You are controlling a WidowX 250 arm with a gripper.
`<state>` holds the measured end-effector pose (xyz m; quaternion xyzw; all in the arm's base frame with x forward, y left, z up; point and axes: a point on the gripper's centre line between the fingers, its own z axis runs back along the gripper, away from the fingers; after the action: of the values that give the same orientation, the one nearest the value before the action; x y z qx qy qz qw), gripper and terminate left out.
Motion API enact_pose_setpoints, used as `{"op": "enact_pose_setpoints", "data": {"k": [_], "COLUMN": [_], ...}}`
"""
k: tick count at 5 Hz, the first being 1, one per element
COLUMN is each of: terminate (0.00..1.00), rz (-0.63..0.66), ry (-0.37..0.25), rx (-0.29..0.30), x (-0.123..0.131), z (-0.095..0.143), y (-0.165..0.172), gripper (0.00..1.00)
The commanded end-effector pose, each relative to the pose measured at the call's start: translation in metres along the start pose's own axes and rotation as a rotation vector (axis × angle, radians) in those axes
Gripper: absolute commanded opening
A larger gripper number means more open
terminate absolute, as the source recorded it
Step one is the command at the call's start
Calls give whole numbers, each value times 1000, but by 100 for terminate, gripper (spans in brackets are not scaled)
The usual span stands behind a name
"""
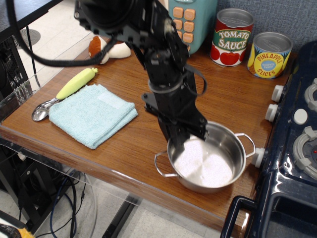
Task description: Move the pot forward to the edge of the table
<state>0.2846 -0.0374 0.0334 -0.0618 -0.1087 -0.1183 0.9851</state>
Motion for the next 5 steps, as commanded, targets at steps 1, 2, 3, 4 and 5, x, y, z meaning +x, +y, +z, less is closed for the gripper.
{"op": "enact_pose_setpoints", "data": {"k": [1,2,3,4,5], "terminate": [0,0,0,0,0], "rz": [-12,15,24,29,31], "ry": [-30,-20,-23,-13,-11], "rx": [34,93,102,116,138], "x": [3,4,5,5,5], "z": [7,11,12,11,13], "y": [4,10,13,14,14], "gripper": [0,100,100,100,100]}}
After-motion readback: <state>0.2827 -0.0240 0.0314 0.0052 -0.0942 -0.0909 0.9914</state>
